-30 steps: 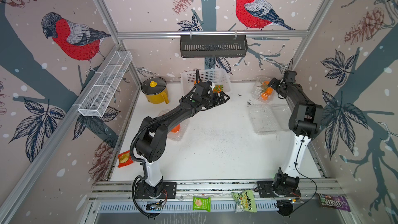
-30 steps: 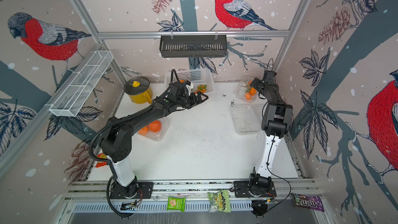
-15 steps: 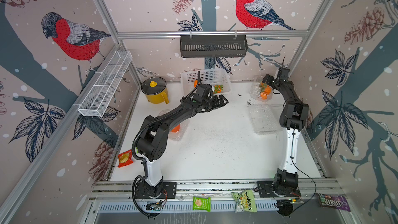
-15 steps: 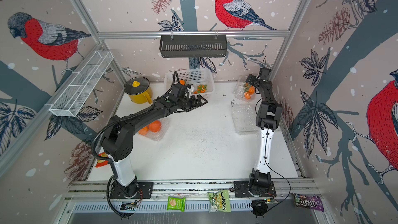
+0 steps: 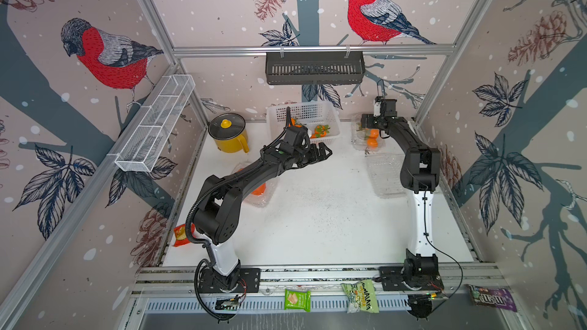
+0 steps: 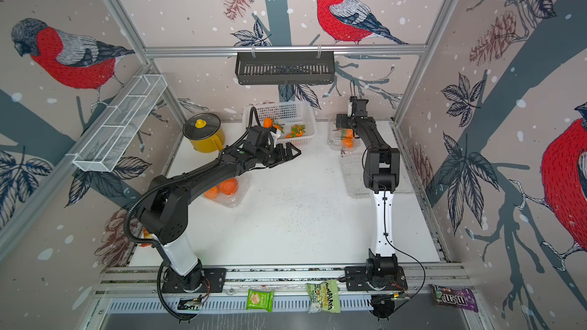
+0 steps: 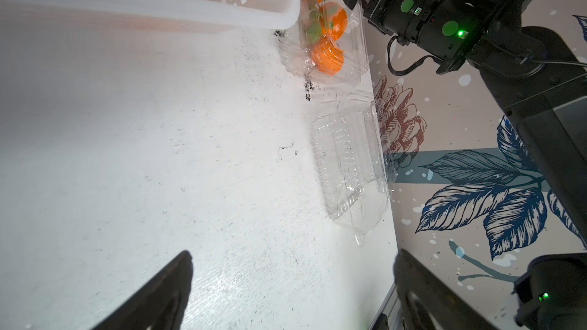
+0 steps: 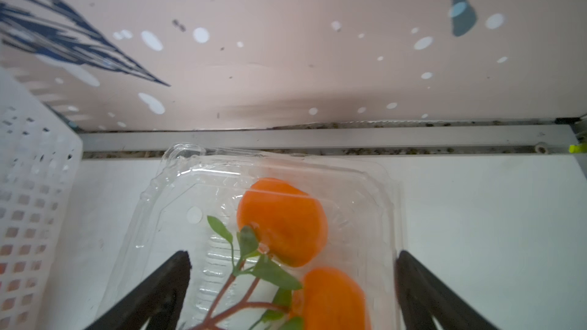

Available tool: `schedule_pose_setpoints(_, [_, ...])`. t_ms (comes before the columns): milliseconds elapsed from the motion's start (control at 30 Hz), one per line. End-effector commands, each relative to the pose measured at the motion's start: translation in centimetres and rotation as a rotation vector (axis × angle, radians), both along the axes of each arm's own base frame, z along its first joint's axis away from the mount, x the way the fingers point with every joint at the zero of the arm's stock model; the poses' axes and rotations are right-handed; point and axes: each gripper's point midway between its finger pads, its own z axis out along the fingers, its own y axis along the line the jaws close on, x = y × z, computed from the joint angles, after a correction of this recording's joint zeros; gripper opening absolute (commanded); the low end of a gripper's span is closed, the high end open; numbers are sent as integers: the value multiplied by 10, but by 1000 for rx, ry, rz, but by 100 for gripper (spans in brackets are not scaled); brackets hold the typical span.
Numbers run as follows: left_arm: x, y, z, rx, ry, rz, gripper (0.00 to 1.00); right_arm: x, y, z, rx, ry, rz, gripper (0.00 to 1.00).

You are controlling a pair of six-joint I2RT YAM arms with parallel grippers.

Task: Take oranges out of containers
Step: Move the packing box to the center of the board.

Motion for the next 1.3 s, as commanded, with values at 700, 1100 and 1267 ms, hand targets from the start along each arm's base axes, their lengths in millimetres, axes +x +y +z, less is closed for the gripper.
schedule_pose_setpoints(700, [-23, 34, 15, -14, -57, 37, 97, -197, 69, -38, -71, 217, 43, 93])
schedule_pose_setpoints(1100, [-27, 36, 11, -15, -53, 34, 97, -210, 29, 63, 152, 38, -134, 100])
schedule_pose_setpoints(1267, [-29, 38, 14, -19, -56, 41, 97, -143, 11, 45, 261, 138, -171, 100])
